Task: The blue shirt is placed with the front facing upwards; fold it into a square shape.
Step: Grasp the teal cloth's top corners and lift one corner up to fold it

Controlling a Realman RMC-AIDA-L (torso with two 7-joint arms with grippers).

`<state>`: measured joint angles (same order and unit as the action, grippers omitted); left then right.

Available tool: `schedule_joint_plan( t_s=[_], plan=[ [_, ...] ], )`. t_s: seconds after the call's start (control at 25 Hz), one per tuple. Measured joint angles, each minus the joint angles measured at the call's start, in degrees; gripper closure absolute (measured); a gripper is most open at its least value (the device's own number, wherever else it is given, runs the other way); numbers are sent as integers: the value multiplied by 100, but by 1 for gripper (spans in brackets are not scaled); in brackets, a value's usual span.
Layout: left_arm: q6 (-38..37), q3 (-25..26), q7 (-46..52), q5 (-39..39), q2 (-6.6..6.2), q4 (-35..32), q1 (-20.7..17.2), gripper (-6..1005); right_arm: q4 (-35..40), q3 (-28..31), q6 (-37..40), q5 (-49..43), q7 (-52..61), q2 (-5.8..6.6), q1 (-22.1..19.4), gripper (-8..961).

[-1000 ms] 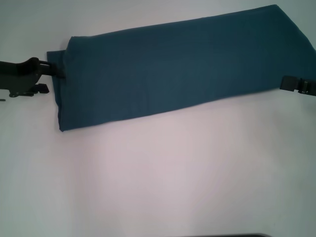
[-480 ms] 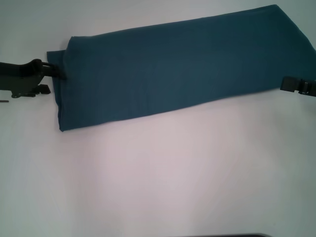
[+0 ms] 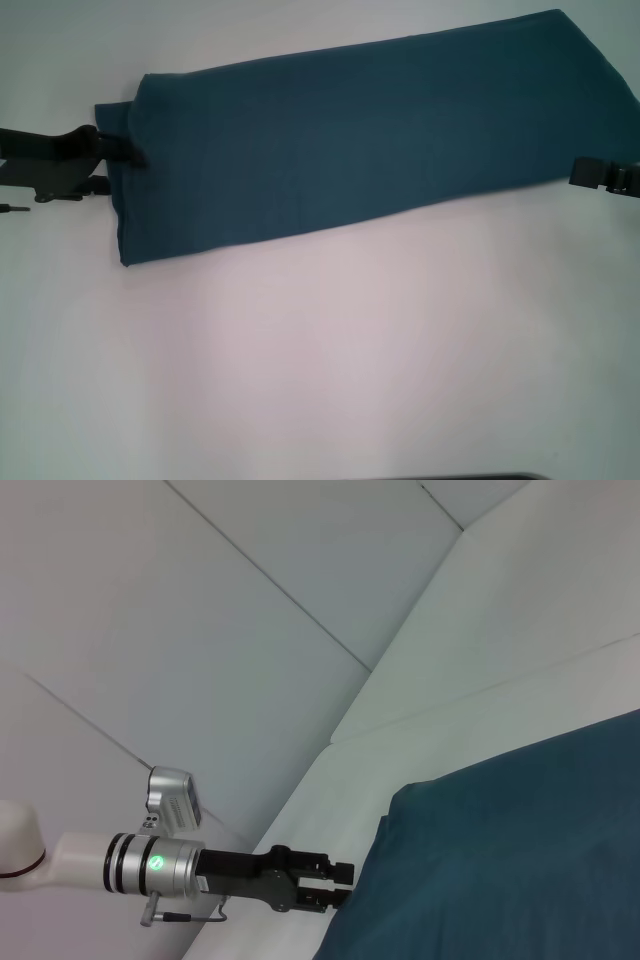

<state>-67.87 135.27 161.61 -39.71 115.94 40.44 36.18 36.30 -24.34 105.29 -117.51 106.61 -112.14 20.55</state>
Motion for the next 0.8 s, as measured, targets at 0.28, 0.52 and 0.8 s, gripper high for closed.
schedule_joint_plan(
  t_s=[0.28,0.52,0.8],
  plan=[
    [-134,0,-10,-16,110,-2,98,353,0,0,0,7,0,8,-2,28],
    [-257,-1,-16,-36,181,-3,215,352,0,0,0,15,0,9,1,28],
    [-832,114,-123,-147,114,7,439,352,0,6,0,26,0,12,0,28]
  ],
)
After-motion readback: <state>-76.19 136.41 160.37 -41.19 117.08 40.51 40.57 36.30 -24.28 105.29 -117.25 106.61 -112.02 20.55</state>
